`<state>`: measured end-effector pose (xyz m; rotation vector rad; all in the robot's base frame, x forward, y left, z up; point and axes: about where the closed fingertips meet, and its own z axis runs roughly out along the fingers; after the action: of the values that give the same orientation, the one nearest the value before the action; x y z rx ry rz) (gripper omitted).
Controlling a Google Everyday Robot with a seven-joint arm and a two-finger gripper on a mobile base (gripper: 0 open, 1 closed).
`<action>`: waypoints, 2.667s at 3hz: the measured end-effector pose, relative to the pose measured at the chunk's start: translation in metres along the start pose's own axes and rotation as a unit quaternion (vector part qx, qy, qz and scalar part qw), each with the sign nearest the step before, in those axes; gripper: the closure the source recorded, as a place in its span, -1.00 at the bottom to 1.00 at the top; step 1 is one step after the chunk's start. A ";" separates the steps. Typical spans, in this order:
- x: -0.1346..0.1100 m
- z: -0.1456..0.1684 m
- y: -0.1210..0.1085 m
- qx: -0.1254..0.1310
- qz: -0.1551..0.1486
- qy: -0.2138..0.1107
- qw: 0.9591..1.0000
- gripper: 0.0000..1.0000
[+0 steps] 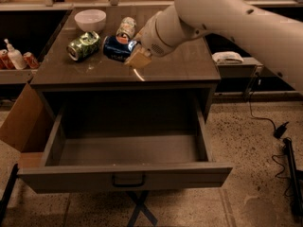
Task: Pick pepsi can from top drawer and place on counter
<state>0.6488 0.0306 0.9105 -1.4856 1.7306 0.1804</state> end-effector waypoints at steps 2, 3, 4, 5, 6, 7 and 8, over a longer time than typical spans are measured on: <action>0.022 0.035 -0.057 -0.001 0.042 0.031 0.999 1.00; 0.040 0.055 -0.070 -0.008 0.070 0.046 0.996 1.00; 0.051 0.069 -0.077 -0.013 0.095 0.057 0.994 0.61; 0.055 0.076 -0.082 -0.015 0.109 0.062 0.992 0.16; 0.058 0.080 -0.083 -0.017 0.118 0.063 0.991 -0.32; 0.060 0.084 -0.082 -0.020 0.125 0.063 0.990 -0.91; 0.061 0.085 -0.082 -0.021 0.127 0.062 0.990 -1.00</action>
Offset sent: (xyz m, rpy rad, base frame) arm 0.1105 -0.0248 -0.0359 -0.0151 0.1365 -0.1405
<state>0.7642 0.0112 0.8475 -1.3248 2.0264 0.2641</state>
